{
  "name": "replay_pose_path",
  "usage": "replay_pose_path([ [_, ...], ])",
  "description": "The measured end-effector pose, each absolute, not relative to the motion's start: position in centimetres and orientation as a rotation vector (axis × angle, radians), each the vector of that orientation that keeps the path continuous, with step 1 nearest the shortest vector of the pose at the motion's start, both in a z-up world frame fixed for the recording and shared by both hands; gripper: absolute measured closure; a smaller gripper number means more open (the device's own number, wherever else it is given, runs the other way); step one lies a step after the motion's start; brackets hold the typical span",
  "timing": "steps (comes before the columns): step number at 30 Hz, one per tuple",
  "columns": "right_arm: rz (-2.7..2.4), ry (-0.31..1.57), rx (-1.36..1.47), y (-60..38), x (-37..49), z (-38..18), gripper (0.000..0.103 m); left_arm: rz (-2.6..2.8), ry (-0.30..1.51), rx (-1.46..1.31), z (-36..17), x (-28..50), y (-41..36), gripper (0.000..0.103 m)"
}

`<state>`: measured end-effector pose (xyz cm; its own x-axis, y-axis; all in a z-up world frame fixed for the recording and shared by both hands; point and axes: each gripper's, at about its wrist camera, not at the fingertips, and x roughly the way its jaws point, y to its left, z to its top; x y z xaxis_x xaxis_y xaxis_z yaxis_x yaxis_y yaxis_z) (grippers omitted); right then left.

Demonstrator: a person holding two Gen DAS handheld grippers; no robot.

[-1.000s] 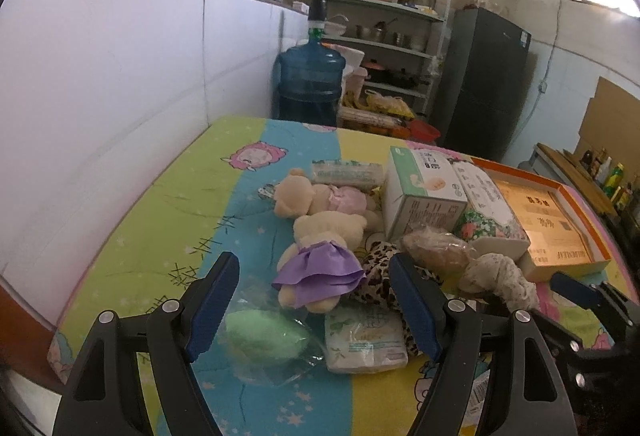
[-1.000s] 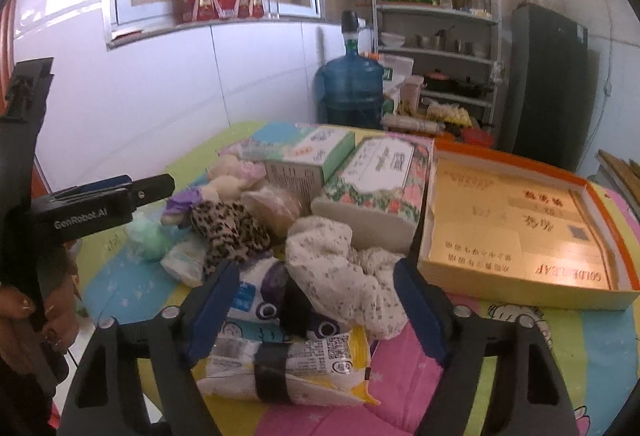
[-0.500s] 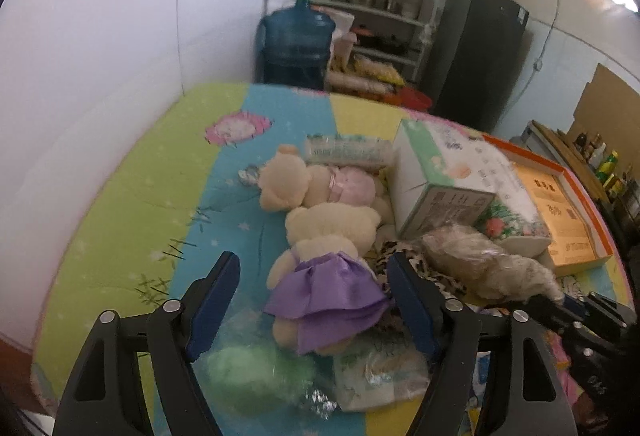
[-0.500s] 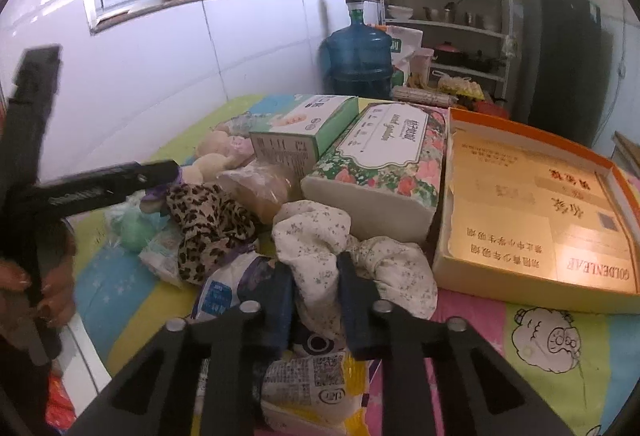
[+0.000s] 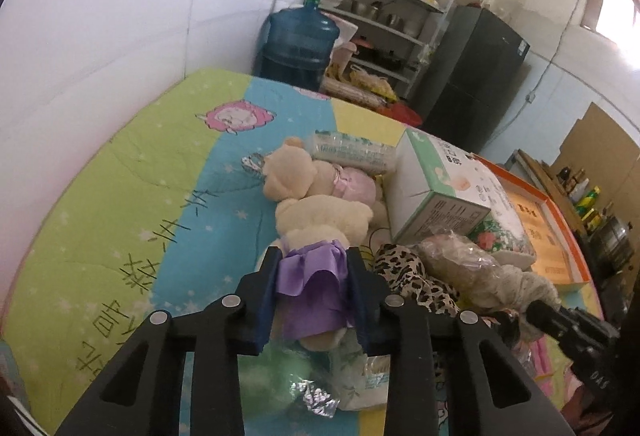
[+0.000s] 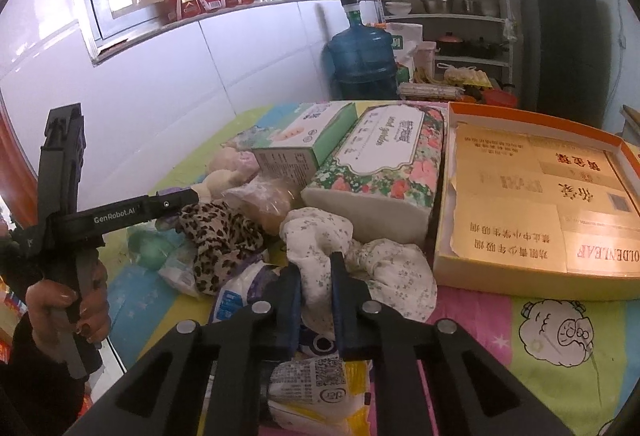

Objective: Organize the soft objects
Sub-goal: 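Grasp the teddy bear in purple dress with left gripper while right gripper grasps white scrunchie, then carry the bear and scrunchie into the gold box with both grippers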

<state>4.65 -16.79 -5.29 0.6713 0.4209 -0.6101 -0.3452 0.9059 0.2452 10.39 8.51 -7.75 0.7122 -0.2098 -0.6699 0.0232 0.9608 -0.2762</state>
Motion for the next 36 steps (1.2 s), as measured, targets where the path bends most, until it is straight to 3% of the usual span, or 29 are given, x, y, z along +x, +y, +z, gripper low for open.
replay_pose_path([
  [18,0.427,0.605,0.134,-18.5,2.6,-1.9,0.092,-0.194,0.579,-0.164,-2.1,6.1,5.9,0.071],
  [36,0.273,0.490,0.170,-24.5,1.8,1.0,0.092,-0.453,0.526,-0.064,1.2,6.2,-3.8,0.071],
])
